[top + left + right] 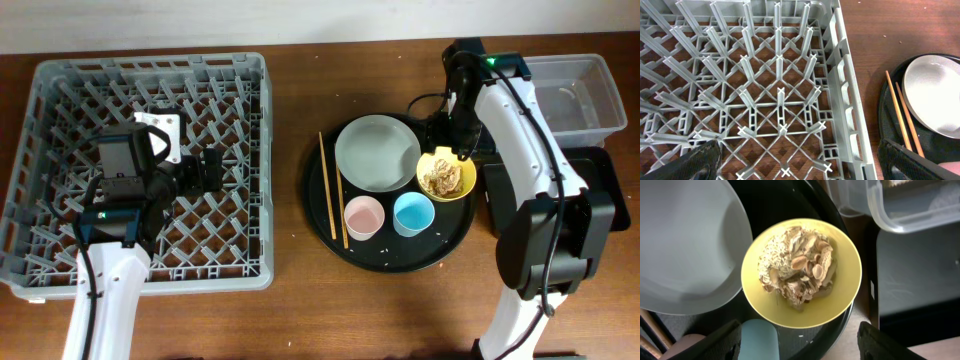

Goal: Sort waste into correct bins and load items into the dishwasher rack
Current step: 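Grasp the yellow bowl of food with the right gripper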

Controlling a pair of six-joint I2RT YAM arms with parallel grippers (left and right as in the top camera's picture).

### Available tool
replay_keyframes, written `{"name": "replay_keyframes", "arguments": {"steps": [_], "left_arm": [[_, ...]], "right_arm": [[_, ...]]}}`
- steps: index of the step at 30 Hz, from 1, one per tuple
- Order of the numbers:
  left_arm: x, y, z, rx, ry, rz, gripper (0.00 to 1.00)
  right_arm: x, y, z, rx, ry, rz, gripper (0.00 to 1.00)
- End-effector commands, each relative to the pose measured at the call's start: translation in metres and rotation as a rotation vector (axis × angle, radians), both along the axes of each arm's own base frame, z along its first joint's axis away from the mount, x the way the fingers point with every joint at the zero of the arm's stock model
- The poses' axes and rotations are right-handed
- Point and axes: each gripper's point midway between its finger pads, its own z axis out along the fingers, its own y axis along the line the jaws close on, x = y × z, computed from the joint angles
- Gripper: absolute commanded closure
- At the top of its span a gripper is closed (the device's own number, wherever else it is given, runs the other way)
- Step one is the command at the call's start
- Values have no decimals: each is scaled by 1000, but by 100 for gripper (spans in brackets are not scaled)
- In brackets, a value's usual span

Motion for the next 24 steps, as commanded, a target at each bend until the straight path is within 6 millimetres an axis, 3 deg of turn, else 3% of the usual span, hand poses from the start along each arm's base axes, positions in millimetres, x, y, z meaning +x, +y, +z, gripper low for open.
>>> {"name": "replay_keyframes", "arguments": {"steps": [1, 5, 9, 13, 18, 22, 24], "left_arm": [[3, -1, 5, -4, -13, -5, 1], [3, -1, 5, -4, -13, -4, 1], [3, -1, 6, -4, -13, -5, 1], [3, -1, 5, -4, -13, -4, 1], [3, -1, 5, -4, -13, -5, 1], [3, -1, 5, -4, -13, -4, 1], [3, -1, 5, -4, -13, -4, 1]], "right_arm": [[5, 9, -3, -4, -25, 67, 27], [9, 39, -33, -14, -57, 150, 40], [7, 57, -52, -58, -76, 202, 50], [2, 51, -67, -100, -71, 169, 62], [6, 46, -76, -126, -102, 139, 64], [-2, 44, -89, -129, -85, 140, 64], [2, 45, -88, -126, -101, 139, 69]]}}
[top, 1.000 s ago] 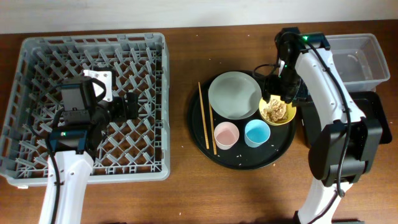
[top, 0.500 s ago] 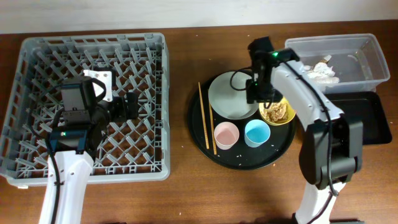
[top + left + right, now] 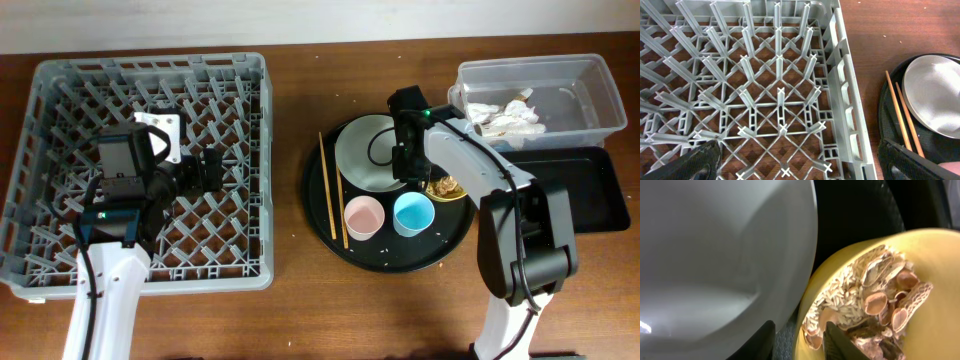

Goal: Sort waste into correct bins and load items into the dishwasher rack
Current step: 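Grasp the yellow bowl of food with the right gripper, then tip the yellow bowl over the black tray to dump the food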

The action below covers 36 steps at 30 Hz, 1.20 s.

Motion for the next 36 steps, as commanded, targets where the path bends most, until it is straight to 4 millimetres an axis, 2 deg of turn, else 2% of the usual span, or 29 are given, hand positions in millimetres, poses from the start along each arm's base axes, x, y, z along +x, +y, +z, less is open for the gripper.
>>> {"name": "replay_keyframes", "arguments": {"steps": [1, 2, 5, 9, 11, 14, 15, 17, 19, 20, 24, 27, 30, 36], "left_arm": [[3, -1, 5, -4, -13, -5, 1], [3, -1, 6, -4, -13, -5, 1], [3, -1, 5, -4, -13, -4, 1], [3, -1, 5, -4, -13, -4, 1], [3, -1, 6, -4, -13, -5, 1], [3, -1, 5, -4, -13, -4, 1], [3, -1, 6, -4, -13, -5, 1], [3, -1, 5, -4, -13, -4, 0], [3, -1, 6, -4, -13, -4, 0], [3, -1, 5, -4, -13, -4, 1], [3, -1, 5, -4, -13, -4, 1], [3, -1, 5, -4, -13, -4, 1], [3, -1, 5, -4, -13, -5, 1], [3, -1, 5, -4, -13, -4, 1]], "right_arm": [[3, -1, 1, -15, -24, -12, 76], [4, -1, 2, -14, -28, -12, 83], [6, 0, 7, -13, -33, -12, 96], [16, 1, 38, -10, -47, -9, 96], [24, 3, 64, -6, -68, 1, 96], [30, 5, 120, -1, -101, 23, 96], [30, 5, 146, 3, -117, 23, 96], [21, -2, 187, 9, -134, 11, 96], [4, -20, 214, 28, -113, -30, 96], [-3, -32, 220, 48, -95, -62, 96], [-6, -57, 229, 283, -90, -29, 96], [-15, -99, 227, 367, -92, -100, 96], [-33, -124, 207, 469, -36, -131, 96], [-45, -139, 173, 833, -91, -78, 96]]}}
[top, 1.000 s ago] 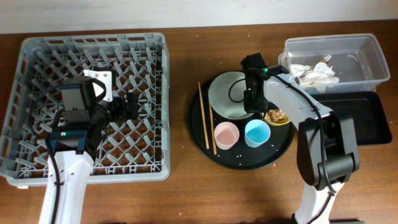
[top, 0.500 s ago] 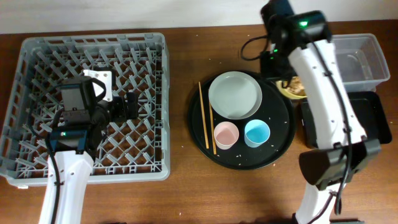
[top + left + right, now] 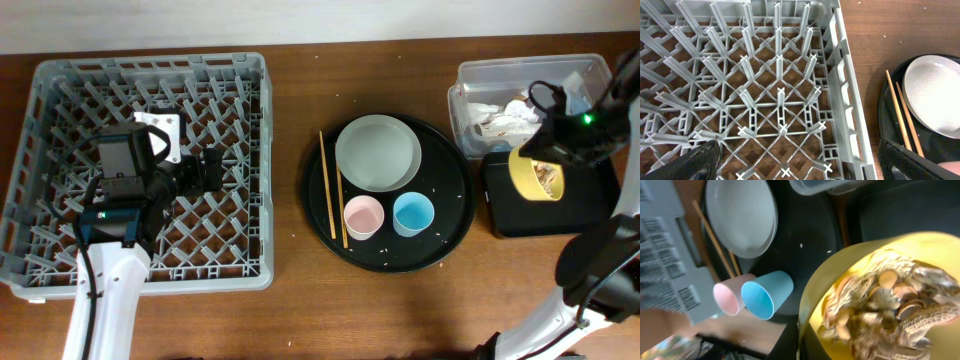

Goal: Sort waste into correct bins and load items into the dishwasher rack
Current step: 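Tip the yellow bowl over the black tray to dump the food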

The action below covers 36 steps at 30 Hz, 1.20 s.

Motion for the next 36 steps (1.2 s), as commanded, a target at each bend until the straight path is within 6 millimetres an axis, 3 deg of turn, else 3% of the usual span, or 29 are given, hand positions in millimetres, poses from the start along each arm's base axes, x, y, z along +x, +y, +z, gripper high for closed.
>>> {"name": "replay_keyframes", "arguments": {"steps": [1, 2, 7, 10, 13, 15, 19, 23, 28, 36], "left_arm": [[2, -1, 5, -4, -11, -5, 1], [3, -1, 5, -4, -11, -4, 1], [2, -1, 5, -4, -11, -5, 1], [2, -1, 5, -4, -11, -5, 1], [2, -1, 5, -4, -11, -5, 1], [2, -1, 5, -4, -11, -5, 1], [2, -1, 5, -4, -11, -5, 1], [2, -1, 5, -4, -11, -5, 1], [2, -1, 5, -4, -11, -5, 1], [2, -1, 5, -4, -11, -5, 1]], "right_arm": [[-2, 1, 1, 167, -141, 25, 96], [-3, -9, -13, 186, -147, -10, 96], [-2, -35, -42, 317, -308, -113, 96], [5, -43, -44, 374, -437, -139, 95], [8, -37, -38, 411, -515, -108, 95], [13, -32, -21, 468, -625, -83, 95], [16, -32, -14, 495, -657, -91, 95], [10, -57, 14, 607, -760, -217, 95], [-11, -97, 14, 581, -776, -344, 94], [-7, -89, 14, 556, -802, -287, 94]]}}
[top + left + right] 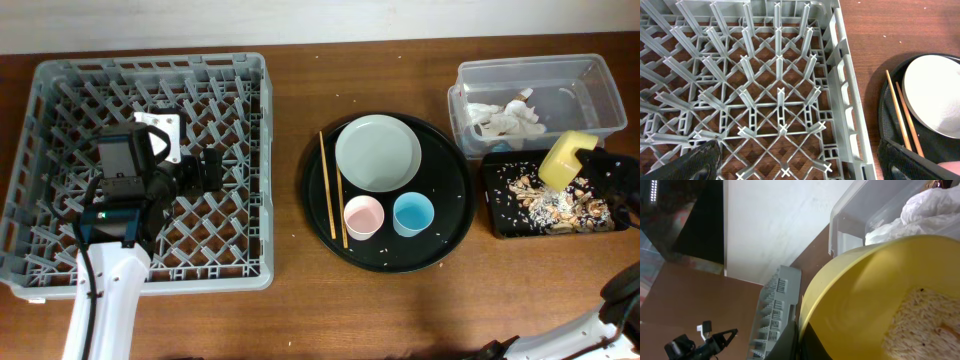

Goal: Sort waste into correct bins and load items into the dishwasher rack
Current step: 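Tip the yellow bowl over the black tray to dump the food, then shake the yellow bowl over the black tray to empty remaining rice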

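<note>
The yellow bowl (562, 158) hangs tipped on its side over the black waste bin (500, 226), where peanut shells and rice (545, 200) lie scattered. My right gripper (799, 341) is shut on the rim of the yellow bowl (880, 290); some rice (927, 322) still clings inside. On the round black tray (450, 240) sit a grey plate (378, 153), a pink cup (363, 216), a blue cup (413, 213) and chopsticks (332, 190). My left gripper (800, 167) stands open above the grey dishwasher rack (840, 90), holding nothing.
A clear plastic bin (590, 75) with crumpled tissue (505, 115) stands behind the black bin. The rack (60, 90) fills the left of the table. Rice grains dot the tray. My right arm is nearly out of the overhead view at the right edge.
The yellow bowl, held nearly upright and full over the black bin, is now tipped over. Shells and rice lie in the bin. The left arm has not moved.
My right gripper was open above the full yellow bowl on the tray, then low at its rim. Then it held the bowl over the black bin. Now the bowl is tipped and its contents lie in the bin. The left gripper stayed open over the rack.
</note>
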Controlling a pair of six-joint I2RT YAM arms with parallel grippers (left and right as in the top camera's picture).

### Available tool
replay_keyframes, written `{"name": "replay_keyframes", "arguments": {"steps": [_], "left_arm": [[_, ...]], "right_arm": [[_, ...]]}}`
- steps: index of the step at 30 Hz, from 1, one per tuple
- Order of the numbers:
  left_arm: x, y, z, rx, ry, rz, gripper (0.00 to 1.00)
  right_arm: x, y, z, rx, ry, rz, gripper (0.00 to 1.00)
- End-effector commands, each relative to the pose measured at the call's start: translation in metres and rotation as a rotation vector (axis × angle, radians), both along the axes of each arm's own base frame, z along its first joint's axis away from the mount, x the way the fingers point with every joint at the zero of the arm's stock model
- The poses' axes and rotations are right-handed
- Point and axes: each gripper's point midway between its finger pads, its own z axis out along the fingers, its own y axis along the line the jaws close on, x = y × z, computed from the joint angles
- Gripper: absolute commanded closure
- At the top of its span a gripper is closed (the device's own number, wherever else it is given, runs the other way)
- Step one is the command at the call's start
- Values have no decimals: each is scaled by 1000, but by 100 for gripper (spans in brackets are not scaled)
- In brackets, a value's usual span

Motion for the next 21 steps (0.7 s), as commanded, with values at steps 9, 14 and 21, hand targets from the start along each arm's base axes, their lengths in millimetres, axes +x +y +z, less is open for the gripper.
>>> {"name": "replay_keyframes", "arguments": {"steps": [9, 14, 21], "left_arm": [[3, -1, 5, -4, -12, -4, 1], [3, -1, 5, -4, -12, -5, 1], [3, -1, 5, -4, -12, -5, 1]], "right_arm": [[21, 62, -1, -153, -100, 208, 92], [16, 51, -7, -170, -63, 186, 76], [34, 62, -23, -369, 333, 244, 49]]}}
